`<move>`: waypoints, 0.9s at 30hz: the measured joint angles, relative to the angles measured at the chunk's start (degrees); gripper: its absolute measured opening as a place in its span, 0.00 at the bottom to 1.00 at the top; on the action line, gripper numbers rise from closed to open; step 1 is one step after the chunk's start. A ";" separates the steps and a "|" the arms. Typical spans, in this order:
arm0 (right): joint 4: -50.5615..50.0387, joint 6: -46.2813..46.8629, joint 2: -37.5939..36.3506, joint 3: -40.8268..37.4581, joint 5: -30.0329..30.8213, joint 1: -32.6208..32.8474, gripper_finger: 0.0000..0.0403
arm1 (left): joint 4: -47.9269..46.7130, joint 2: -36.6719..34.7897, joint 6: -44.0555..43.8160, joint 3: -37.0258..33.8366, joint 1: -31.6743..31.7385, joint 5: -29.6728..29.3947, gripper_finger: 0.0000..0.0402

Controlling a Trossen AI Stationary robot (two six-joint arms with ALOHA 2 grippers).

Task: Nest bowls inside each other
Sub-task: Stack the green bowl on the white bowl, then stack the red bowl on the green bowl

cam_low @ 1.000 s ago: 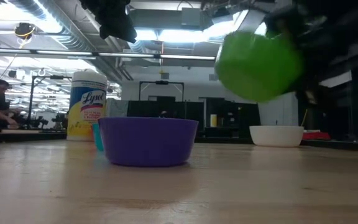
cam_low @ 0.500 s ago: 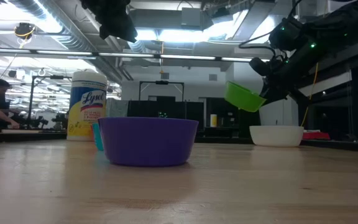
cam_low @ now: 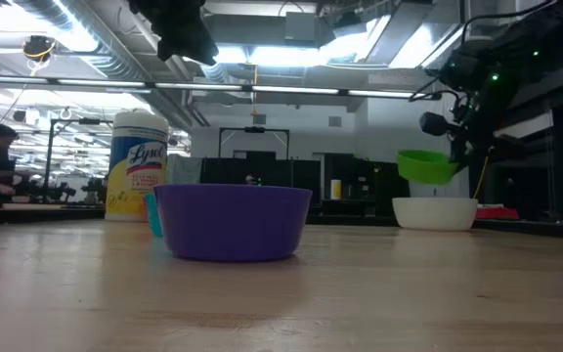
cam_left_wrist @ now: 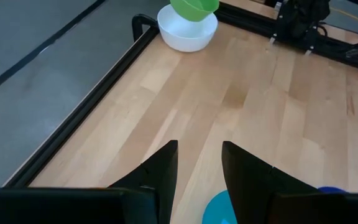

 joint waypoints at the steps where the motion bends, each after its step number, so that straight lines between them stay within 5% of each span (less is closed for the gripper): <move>1: 0.04 0.00 0.04 0.02 -0.03 0.04 0.00 | 0.14 0.00 0.06 0.00 0.02 -0.01 0.30; 16: -0.52 5.98 2.93 2.13 2.42 0.09 0.01 | 0.90 0.00 0.48 0.00 0.01 0.01 0.30; 27: -0.24 5.79 2.96 2.53 0.74 0.09 0.36 | 0.86 0.00 1.05 0.00 -0.01 0.28 0.30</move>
